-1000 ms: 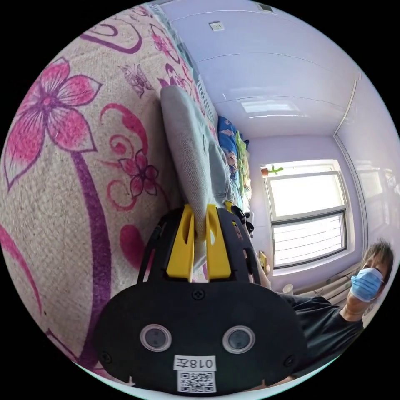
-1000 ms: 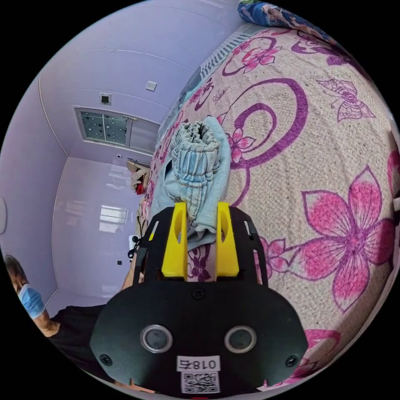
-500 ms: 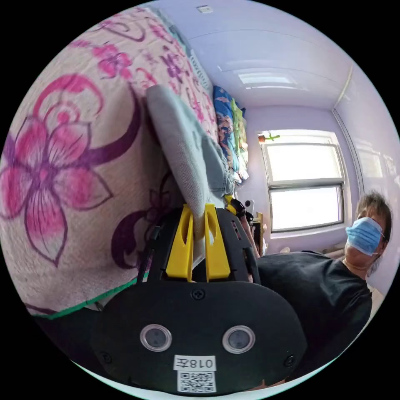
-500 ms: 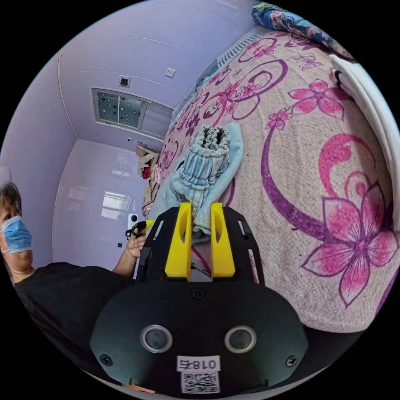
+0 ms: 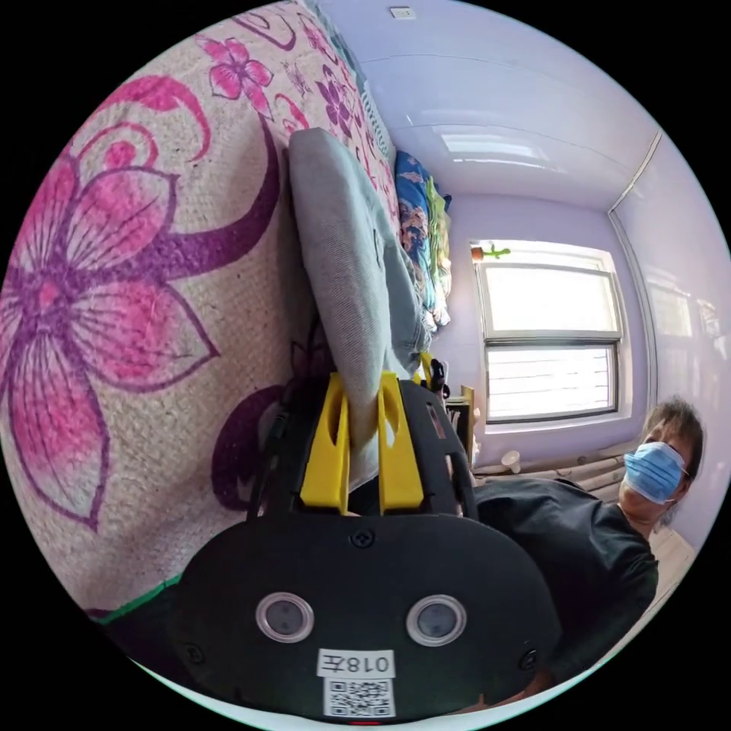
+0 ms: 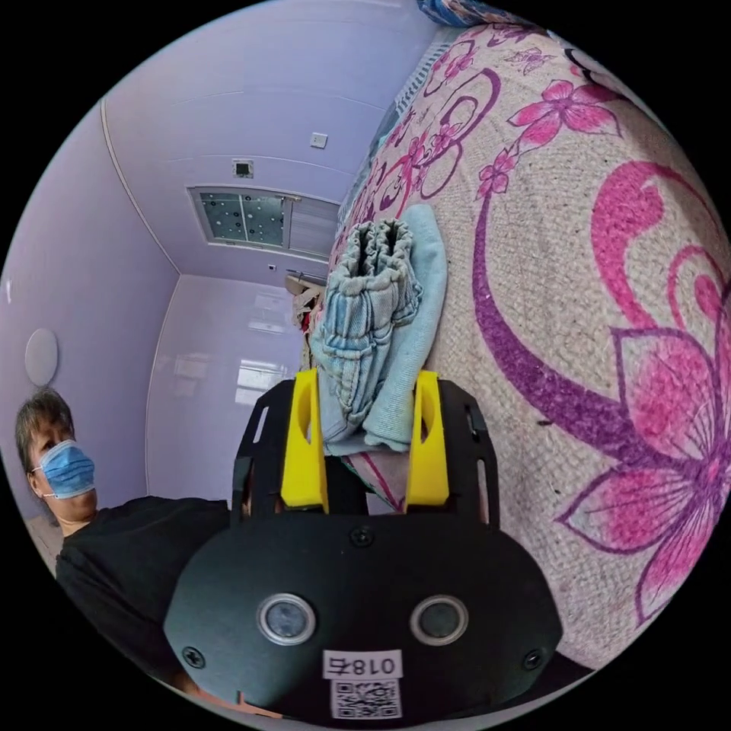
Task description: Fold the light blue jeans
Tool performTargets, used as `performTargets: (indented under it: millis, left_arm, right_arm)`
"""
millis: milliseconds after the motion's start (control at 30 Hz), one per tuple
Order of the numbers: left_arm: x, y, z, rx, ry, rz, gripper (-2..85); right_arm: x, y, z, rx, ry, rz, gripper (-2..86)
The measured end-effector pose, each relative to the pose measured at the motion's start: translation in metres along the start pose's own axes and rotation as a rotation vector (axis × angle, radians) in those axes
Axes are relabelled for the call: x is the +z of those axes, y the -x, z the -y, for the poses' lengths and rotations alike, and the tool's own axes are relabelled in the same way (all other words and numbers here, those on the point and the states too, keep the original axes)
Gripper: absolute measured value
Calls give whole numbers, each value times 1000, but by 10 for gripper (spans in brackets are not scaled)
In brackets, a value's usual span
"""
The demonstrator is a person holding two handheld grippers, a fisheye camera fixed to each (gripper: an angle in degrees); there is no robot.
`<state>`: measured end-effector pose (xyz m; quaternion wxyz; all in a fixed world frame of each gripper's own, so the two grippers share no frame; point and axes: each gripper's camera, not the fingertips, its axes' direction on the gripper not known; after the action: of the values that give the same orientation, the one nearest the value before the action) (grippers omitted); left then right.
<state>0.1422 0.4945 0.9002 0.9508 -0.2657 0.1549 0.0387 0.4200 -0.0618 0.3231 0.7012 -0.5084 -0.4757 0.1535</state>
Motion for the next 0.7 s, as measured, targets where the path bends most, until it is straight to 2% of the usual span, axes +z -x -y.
performTargets:
  millis: [200,400,567,700]
  left_arm:
    - [-15,-79,0,188,-57,90,32]
    - [-26,-188,0,399,20,107,31]
    - [40,-254,43,532,113,86,28]
    - [112,-308,89,685,133,19,28]
  right_arm:
    - [18,35,-16,-115,-59,-164,75]
    - [7,57,-65,-226,-69,-54,68]
    - [-20,36,-89,-222,-145,-35,66]
    - [-78,32,-79,-314,-290,-112,65]
